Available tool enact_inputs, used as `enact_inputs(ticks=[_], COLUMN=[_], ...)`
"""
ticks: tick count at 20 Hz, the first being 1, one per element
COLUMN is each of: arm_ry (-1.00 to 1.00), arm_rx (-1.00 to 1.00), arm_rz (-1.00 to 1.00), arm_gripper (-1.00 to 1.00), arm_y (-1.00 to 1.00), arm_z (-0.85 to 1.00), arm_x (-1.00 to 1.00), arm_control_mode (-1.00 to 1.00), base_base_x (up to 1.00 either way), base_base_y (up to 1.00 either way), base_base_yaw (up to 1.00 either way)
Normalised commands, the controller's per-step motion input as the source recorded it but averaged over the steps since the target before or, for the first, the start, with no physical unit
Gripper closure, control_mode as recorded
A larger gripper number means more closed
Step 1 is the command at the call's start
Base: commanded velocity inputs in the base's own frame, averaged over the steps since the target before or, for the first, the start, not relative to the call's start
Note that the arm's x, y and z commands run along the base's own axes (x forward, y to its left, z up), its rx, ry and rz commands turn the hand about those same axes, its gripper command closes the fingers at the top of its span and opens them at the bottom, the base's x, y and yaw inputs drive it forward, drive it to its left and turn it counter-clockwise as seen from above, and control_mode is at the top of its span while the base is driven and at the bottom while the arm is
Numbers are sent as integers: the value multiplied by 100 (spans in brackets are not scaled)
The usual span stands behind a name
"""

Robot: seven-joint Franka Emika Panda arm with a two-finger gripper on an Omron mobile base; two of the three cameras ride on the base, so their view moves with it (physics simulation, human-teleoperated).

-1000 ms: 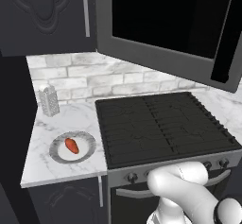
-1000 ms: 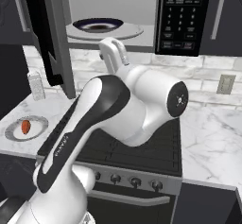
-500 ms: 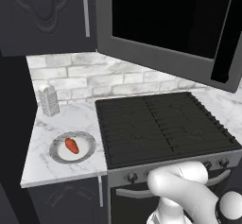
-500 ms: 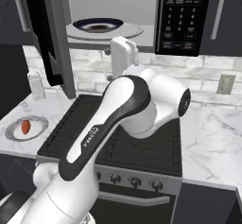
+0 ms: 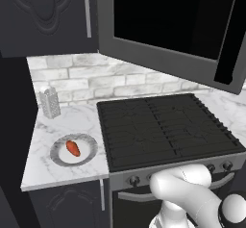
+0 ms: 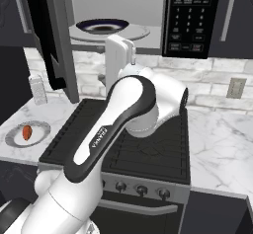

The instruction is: Pick the sweet potato from the counter and place it in the microwave. Then turn on the microwave.

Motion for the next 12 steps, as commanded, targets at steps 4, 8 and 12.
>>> enact_inputs(ticks=[4, 8, 12], arm_ry=[0, 0, 0], arm_rx=[4, 2, 0], arm_rz=[13, 14, 15], arm_gripper=[-100, -100, -100], arm_y=[33, 32, 33], arm_z=[14, 19, 20], arm_x=[0, -9, -39], arm_control_mode=[-100, -100, -100], base_base_x=[0, 0, 0], base_base_y=[0, 0, 0], base_base_yaw=[0, 0, 0])
